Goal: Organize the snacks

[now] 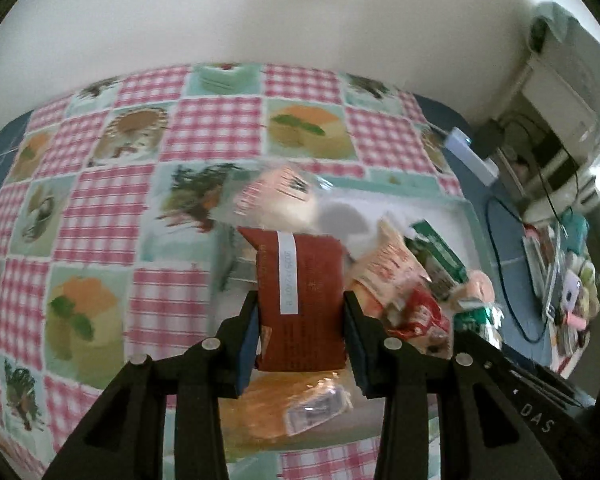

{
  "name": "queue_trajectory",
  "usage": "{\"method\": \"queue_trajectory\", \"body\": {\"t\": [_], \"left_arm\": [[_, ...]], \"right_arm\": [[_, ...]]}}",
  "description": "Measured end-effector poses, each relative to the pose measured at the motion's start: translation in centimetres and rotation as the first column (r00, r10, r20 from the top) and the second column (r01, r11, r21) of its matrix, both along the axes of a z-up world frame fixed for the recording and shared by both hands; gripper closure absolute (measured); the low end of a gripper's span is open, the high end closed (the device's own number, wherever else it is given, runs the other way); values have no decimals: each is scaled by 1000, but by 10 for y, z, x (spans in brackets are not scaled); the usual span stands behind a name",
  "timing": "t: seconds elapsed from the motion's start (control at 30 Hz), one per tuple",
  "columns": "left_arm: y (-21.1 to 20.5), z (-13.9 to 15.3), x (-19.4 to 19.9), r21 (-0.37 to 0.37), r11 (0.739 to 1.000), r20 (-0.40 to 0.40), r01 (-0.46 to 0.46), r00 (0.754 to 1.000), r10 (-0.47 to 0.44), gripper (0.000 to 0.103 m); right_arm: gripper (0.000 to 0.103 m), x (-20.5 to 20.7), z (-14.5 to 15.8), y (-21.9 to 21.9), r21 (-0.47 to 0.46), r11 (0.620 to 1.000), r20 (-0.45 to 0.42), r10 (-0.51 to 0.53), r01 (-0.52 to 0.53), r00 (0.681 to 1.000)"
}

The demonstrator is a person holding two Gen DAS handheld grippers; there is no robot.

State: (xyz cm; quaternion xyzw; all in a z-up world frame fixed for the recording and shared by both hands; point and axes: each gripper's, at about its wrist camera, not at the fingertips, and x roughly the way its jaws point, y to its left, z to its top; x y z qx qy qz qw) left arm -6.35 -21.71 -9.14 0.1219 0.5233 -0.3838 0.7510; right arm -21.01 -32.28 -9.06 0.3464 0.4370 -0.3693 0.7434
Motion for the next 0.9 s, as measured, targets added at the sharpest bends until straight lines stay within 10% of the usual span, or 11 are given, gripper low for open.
{"method": "queue_trajectory", "body": {"t": [0.33,0.43,0.9], "left_arm": [[34,7,24,35,989,0,-143,990,143,26],[46,6,32,53,980,0,-191,982,191,15],[80,4,17,140,967,83,-211,976,200,9]], "right_arm": [[50,5,-2,1,-1,1000,-7,30,-30,1000],[35,7,-2,4,-15,999,-4,42,-42,999],[0,20,6,36,-116,985,-31,127,-130,991]]}}
